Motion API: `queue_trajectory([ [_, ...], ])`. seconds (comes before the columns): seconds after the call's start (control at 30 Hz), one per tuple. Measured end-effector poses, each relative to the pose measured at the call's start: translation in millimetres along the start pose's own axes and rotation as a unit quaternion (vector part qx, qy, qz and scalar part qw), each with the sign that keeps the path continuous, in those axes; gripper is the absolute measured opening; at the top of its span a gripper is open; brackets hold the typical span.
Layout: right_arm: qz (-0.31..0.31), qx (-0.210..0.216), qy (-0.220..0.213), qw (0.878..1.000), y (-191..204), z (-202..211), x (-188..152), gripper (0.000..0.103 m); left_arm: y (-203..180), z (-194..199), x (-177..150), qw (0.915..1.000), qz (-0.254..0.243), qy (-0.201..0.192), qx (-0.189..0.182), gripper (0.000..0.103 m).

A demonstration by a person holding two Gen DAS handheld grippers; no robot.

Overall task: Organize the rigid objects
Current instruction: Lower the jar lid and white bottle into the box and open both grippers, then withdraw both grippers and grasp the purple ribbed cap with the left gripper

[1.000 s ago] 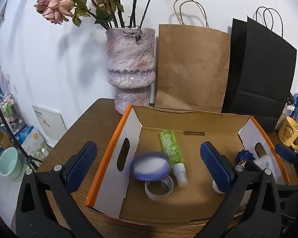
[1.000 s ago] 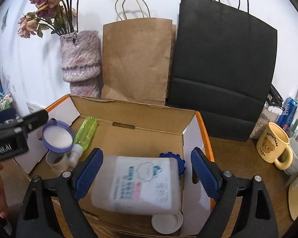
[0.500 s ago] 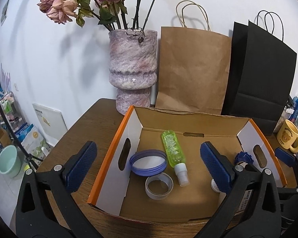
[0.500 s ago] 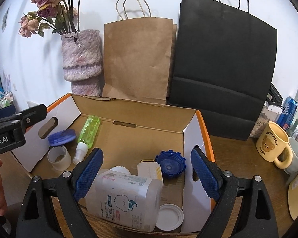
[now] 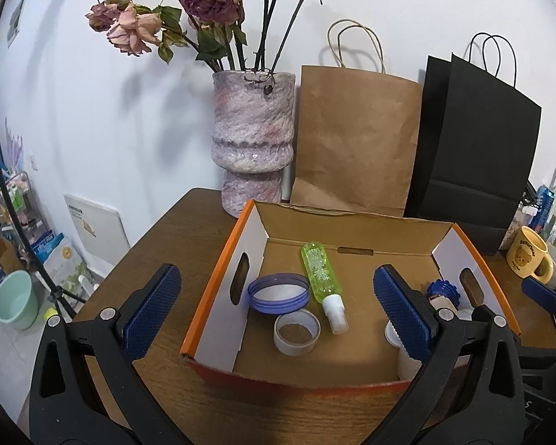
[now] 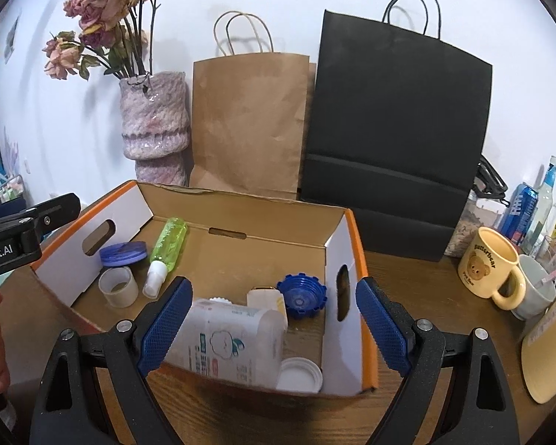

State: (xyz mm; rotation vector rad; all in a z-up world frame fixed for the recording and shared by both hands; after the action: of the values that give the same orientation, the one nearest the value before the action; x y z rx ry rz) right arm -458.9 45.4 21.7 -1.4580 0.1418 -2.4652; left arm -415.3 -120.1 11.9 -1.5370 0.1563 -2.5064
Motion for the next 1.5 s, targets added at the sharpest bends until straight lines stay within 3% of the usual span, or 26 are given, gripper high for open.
queue_trajectory([
  [0.77, 0.009, -0.011, -0.003, 1.000, -51.7, 53.5, -44.7, 0.094, -34.6, 37.5, -54.4, 0.9991, -0.005, 0.035, -0.021, 0.103],
  [1.23, 0.011, -0.004, 0.019, 1.000, -101.5, 72.6, -90.2, 0.094, -65.8, 49.4, -100.5, 0.9952, -0.011, 0.089, -0.038, 0.103],
  [1.5, 0.017, 0.026, 0.032, 0.999, -127.0, 79.7, -110.5, 0.094, -94.1, 48.2, -136.1, 0.9874, -0.021, 0.143, -0.064, 0.103],
])
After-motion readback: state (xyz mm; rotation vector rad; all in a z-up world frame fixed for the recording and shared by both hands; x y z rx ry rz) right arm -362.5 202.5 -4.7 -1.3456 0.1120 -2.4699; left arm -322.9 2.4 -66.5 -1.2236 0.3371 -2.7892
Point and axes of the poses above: each gripper's, at about its wrist camera, not at the fingertips, and z roughly against the way its jaws point, y to its left, x to its top, the point moved 5 cm from there along -z, roughly the way its jaws point, and after that the axes turned 15 degrees about -x, right-handed, at the moved point
